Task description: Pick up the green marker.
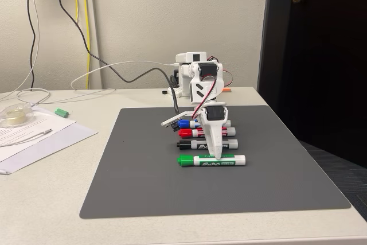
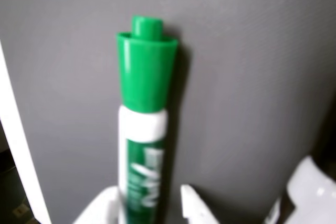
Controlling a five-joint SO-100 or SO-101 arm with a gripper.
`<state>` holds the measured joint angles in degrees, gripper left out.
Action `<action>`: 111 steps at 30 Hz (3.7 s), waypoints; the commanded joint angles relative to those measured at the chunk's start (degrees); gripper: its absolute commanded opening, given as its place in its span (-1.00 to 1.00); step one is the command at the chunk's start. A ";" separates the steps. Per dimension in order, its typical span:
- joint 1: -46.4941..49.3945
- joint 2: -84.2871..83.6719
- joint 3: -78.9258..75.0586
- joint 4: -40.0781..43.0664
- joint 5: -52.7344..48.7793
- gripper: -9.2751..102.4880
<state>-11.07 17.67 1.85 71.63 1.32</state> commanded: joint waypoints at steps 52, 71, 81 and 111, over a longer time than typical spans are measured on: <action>4.83 0.97 -0.88 21.62 -13.62 -0.64; 4.22 0.79 -2.55 20.04 -12.66 -0.81; 4.83 2.90 -15.03 28.48 -9.58 -0.81; 2.90 84.46 42.28 27.33 -1.58 -0.81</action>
<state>-9.14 92.02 39.02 100.02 -0.09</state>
